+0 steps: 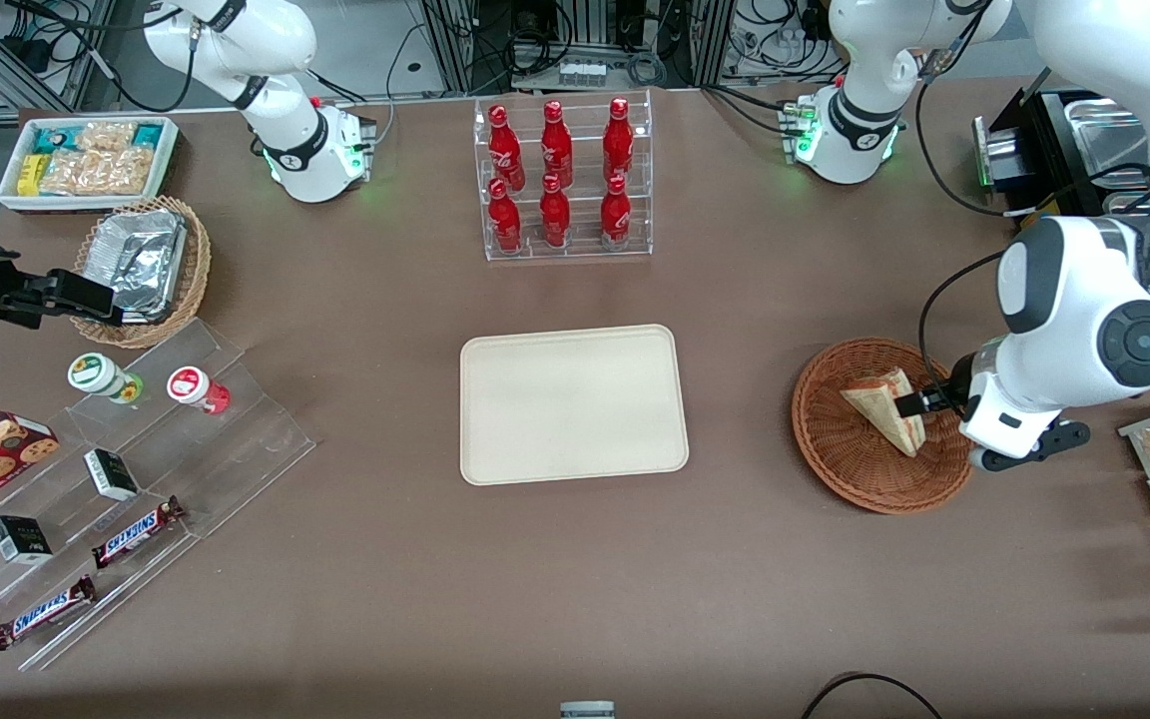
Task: Place sandwich from basket to tray
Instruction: 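Lower the open left gripper around the sandwich and close it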
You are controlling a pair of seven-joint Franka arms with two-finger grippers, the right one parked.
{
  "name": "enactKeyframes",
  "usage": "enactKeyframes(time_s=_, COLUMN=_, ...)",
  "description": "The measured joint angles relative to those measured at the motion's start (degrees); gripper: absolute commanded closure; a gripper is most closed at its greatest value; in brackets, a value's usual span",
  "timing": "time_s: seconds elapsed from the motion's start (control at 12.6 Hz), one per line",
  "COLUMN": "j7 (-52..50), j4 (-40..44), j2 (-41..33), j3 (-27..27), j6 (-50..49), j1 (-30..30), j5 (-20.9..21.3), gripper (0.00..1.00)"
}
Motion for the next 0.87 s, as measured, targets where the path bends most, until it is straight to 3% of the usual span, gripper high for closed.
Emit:
enactKeyframes(time_s=0.32, j7=-8.8, j4=-7.1, j2=-2.2, j3=0.0, j6=5.9, j1=0.0, j5=0.0, gripper=0.00)
enactKeyframes(time_s=0.87, j7=-10.1, j4=-9.4, j2=-2.0, j3=1.7, j6=8.0, j1=0.2, j5=0.0, gripper=0.00)
